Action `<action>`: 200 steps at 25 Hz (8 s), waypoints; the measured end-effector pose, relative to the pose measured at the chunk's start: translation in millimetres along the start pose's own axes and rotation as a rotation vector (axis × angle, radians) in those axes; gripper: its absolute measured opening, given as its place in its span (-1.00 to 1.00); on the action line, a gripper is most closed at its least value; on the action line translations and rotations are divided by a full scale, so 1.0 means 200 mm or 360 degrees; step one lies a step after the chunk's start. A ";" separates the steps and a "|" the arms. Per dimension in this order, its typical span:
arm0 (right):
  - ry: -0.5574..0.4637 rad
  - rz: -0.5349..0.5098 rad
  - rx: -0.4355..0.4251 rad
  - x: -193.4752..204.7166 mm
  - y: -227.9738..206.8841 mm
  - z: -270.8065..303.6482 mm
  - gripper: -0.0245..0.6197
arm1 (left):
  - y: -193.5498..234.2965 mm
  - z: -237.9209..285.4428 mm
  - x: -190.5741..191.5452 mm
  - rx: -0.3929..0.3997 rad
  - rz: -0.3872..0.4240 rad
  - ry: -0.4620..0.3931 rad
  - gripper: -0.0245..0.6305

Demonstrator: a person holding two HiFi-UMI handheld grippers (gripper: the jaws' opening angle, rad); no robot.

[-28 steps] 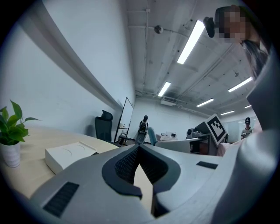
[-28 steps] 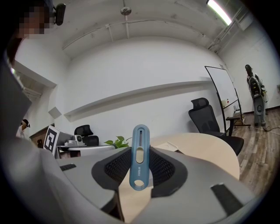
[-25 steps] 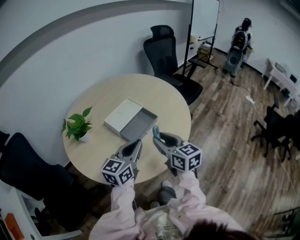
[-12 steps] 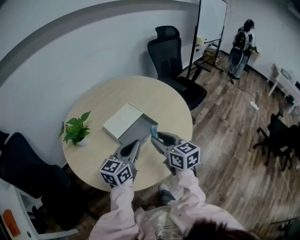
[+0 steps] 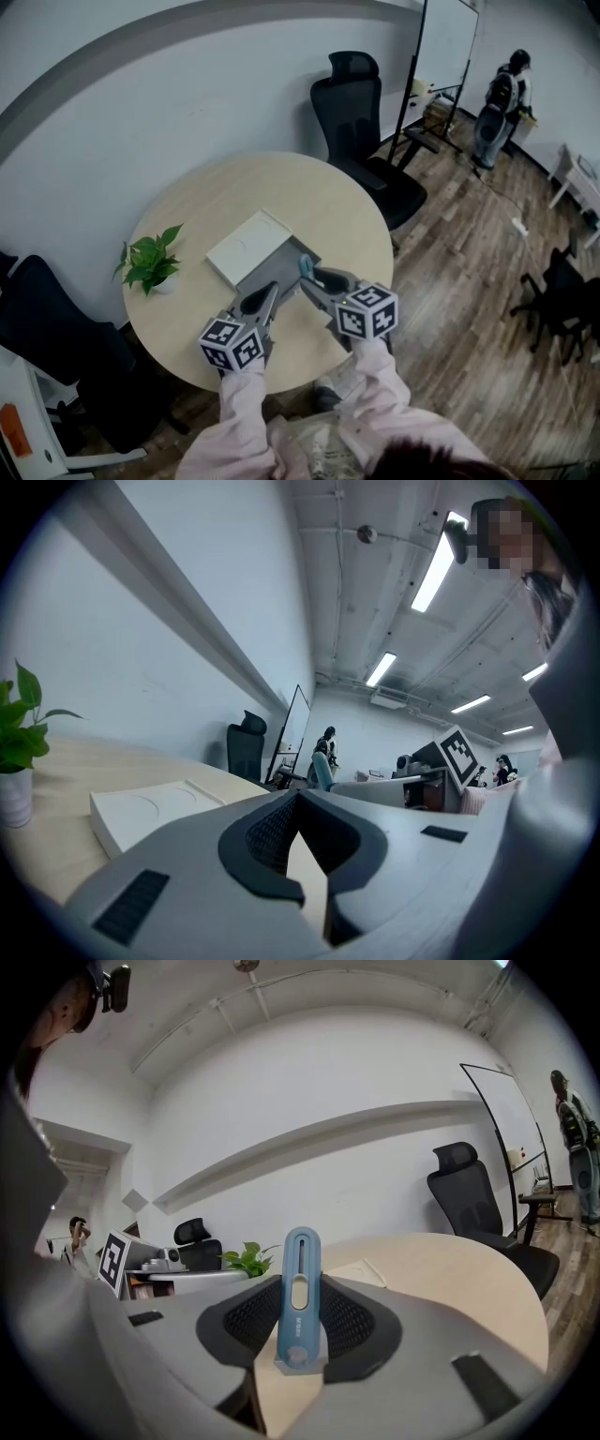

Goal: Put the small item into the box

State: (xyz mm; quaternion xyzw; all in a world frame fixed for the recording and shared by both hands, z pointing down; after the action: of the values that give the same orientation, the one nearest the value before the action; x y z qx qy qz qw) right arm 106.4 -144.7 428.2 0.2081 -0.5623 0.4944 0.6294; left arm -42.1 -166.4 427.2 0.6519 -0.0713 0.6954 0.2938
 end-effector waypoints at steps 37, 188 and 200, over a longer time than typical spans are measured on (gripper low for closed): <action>0.0333 -0.0120 -0.0401 -0.03 -0.27 0.46 -0.53 | 0.27 0.18 0.11 -0.0411 -0.0250 0.0028 -0.90; 0.1642 -0.1023 -0.0370 0.55 -0.26 1.02 -0.51 | 0.45 0.16 0.54 -0.0436 -0.0815 0.0405 -0.90; 0.1639 -0.1010 -0.0314 0.54 -0.27 1.00 -0.38 | 0.44 0.15 0.54 -0.0428 -0.0818 0.0404 -0.90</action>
State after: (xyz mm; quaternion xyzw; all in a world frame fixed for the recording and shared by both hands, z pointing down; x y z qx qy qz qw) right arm 39.1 -290.1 599.1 0.0405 -0.1394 0.2655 0.9531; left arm -57.8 -218.7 559.8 0.5119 0.0418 0.6585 0.5501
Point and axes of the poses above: the fingertips, and each gripper's own axes: z forward along the fingers, y to its left, x out of its underside, the point moved 6 cm from there along -z, backward along the fingers, and after that the axes turned 2 degrees about y, right-handed, at the moved point
